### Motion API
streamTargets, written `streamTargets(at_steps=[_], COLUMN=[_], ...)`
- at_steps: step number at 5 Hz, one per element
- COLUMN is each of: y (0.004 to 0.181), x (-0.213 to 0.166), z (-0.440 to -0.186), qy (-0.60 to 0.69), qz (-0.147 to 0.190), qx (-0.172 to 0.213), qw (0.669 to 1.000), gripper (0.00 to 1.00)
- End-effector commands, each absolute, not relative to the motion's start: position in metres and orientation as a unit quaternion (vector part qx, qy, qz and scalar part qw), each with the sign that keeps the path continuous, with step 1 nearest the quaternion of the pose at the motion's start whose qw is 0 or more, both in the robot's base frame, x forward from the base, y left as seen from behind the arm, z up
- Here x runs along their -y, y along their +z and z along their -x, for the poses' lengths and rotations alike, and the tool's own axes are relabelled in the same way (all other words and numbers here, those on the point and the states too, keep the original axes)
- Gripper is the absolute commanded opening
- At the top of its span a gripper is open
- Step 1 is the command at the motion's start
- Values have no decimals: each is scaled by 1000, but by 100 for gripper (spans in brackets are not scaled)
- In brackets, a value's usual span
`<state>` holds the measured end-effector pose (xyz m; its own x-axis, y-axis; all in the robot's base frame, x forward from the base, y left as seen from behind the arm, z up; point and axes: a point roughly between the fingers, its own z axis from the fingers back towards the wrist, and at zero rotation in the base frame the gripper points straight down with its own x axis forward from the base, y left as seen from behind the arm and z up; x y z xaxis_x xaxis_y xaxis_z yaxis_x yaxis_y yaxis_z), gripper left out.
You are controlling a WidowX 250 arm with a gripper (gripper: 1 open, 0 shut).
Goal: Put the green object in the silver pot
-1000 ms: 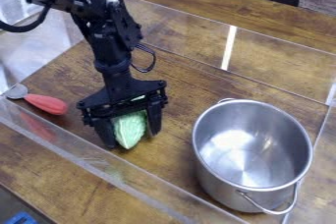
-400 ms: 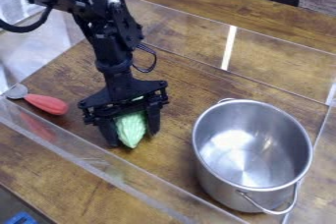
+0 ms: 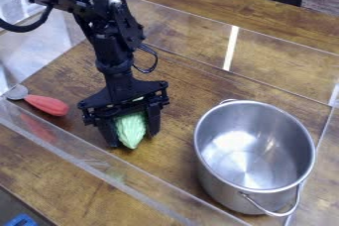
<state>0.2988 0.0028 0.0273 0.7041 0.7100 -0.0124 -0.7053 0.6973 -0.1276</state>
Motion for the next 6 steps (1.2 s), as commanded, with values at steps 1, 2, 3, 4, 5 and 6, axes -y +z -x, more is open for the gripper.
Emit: streamTargets(at_steps=[1,2,3,4,5,6], y=[45,49,55,65,76,95], x=[-9,-9,-8,-7,-6,-1], z=[-308,-308,-307,-308,-309,-313], qy=[387,385,383,379,375,369], qz=[60,52,42,30,21,12], qx=[43,42,42,44,47,55], qw=[919,920,922,924,926,928], gripper=[0,0,0,0,0,0])
